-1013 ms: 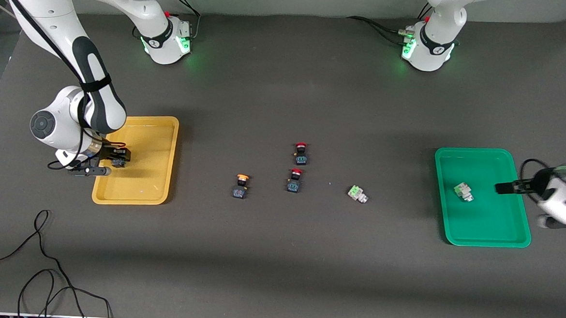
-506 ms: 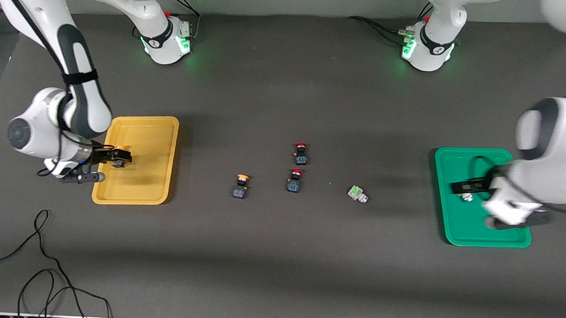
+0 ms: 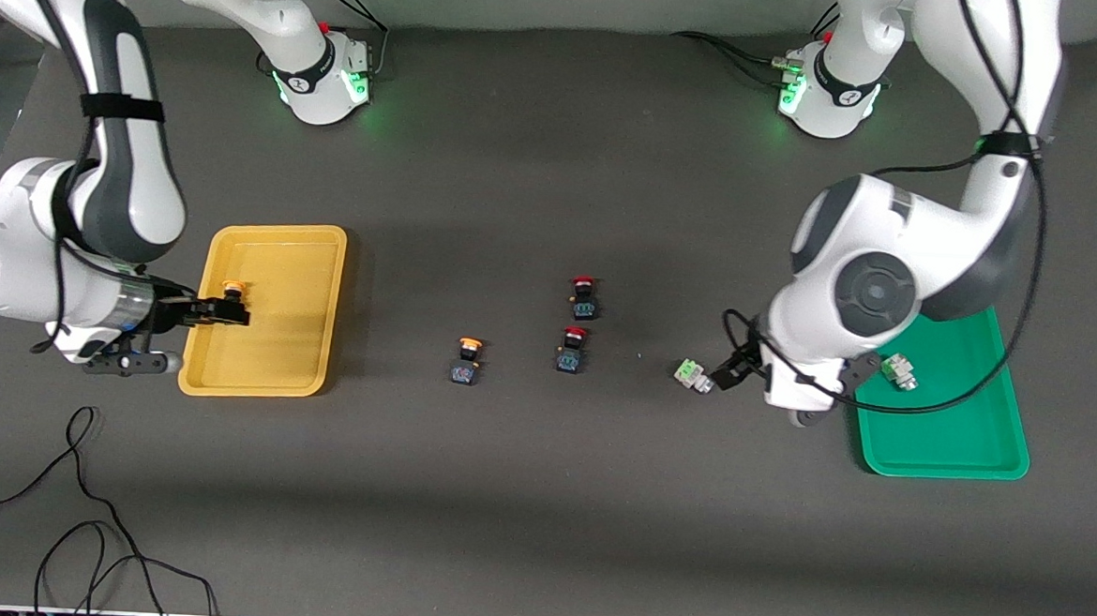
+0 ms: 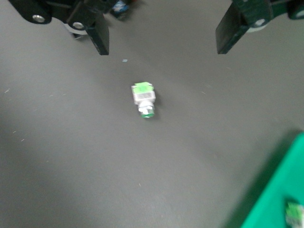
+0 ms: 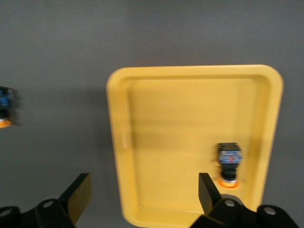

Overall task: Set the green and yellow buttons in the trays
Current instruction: 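Grasp the second green button with the left gripper while the right gripper reaches, then carry the green button with the left gripper while the right gripper lifts, then set the green button in the green tray and open the left gripper, then lower the yellow button into the yellow tray with the right gripper, then open the right gripper and withdraw it from the yellow tray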

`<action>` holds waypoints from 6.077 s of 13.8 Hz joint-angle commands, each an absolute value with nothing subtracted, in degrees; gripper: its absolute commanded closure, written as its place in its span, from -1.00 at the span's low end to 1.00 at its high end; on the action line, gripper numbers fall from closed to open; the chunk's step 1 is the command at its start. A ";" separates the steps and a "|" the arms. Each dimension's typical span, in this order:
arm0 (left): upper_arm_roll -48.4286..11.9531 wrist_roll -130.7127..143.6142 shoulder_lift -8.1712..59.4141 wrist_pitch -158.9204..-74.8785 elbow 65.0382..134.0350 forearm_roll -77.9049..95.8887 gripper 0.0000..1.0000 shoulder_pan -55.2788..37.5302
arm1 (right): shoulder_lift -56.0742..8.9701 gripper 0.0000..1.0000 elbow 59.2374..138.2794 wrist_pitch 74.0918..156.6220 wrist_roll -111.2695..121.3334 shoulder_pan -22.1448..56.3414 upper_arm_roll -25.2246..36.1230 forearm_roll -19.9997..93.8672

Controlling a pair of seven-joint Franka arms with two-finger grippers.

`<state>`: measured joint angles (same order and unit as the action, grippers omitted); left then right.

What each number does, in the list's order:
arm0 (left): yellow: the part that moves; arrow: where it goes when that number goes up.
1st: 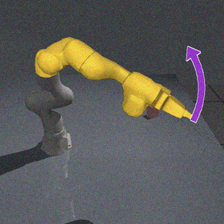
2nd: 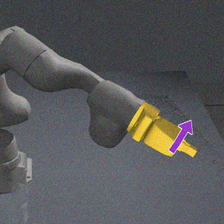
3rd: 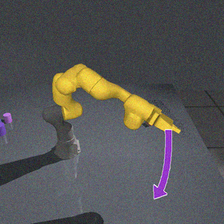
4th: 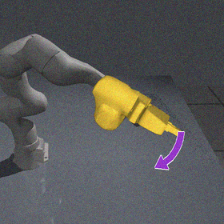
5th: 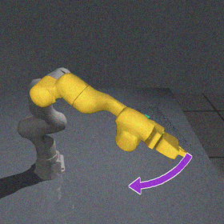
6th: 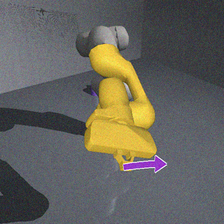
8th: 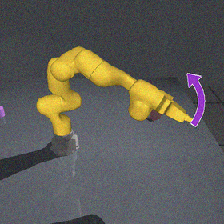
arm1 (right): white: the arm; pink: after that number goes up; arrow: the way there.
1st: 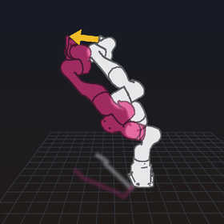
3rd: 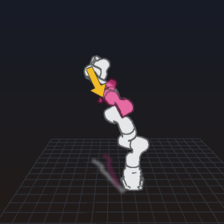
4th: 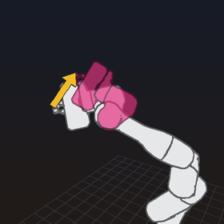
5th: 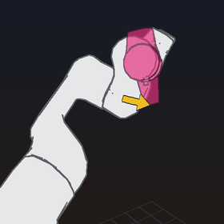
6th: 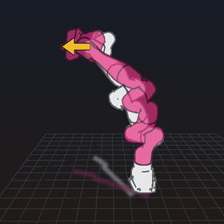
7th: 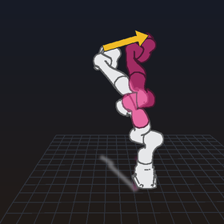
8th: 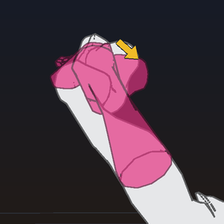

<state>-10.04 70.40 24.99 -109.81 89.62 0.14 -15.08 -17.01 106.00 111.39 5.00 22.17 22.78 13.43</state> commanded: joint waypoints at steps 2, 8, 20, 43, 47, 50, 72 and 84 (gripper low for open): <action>-8.79 75.23 27.85 -126.41 100.95 -0.87 -1.00 -17.57 | -20.29 -0.99 100.82 110.39 -8.40 29.51 23.38 15.03; -8.53 78.75 35.33 -139.39 105.03 -6.94 -1.00 -18.37 | -28.81 -0.99 95.80 117.41 -23.90 40.33 23.29 20.89; -8.61 69.47 31.12 -115.57 89.78 -6.25 1.00 -16.53 | -42.36 -0.99 95.89 132.79 -24.17 46.67 19.87 26.45; -8.35 -13.54 28.73 -127.35 110.13 -9.23 0.70 24.61 | -19.26 1.00 98.51 105.12 -21.98 46.41 33.40 16.63; -8.52 -13.62 26.91 -123.60 108.90 -9.23 -1.00 24.70 | -18.81 1.00 102.47 106.43 -11.02 45.88 38.22 16.00; -8.79 -13.54 22.69 -111.31 102.24 -8.79 -1.00 24.52 | -18.81 1.00 108.26 110.90 -1.17 45.79 42.62 16.52; 1.85 5.89 -0.79 -83.14 90.00 -0.88 -1.00 -7.38 | -26.03 -0.99 126.22 129.40 24.43 45.88 45.43 32.96; 1.93 5.19 -0.53 -84.29 89.82 0.97 -1.00 -6.77 | -19.34 -0.99 97.24 94.69 19.70 46.67 60.64 26.91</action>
